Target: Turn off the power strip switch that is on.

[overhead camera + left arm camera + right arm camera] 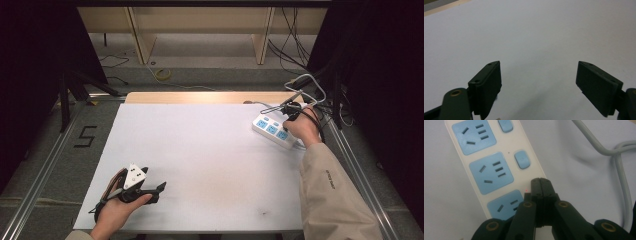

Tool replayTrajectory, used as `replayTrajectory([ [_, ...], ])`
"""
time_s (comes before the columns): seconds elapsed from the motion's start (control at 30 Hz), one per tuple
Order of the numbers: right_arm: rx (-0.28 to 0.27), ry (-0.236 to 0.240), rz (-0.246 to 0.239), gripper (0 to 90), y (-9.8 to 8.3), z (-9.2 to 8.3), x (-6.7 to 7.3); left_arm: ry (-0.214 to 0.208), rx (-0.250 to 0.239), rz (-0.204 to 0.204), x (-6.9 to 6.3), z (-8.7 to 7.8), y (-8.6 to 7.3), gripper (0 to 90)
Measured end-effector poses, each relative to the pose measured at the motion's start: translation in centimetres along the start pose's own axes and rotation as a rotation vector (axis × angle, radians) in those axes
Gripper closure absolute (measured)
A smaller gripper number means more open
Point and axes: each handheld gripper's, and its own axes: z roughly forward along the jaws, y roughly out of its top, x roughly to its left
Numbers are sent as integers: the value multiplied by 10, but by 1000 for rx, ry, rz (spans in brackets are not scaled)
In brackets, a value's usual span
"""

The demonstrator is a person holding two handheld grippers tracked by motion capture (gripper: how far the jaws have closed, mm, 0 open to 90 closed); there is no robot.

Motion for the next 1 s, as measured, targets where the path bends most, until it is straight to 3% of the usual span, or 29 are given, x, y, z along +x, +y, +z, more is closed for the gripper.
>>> replayTrajectory([
  [0.57,-4,-31,-21,900,-1,0,4,-2,2,1,0,0,0,205],
  [1.0,-40,-15,-8,900,-2,-3,6,-1,2,-1,0,1,0,205],
])
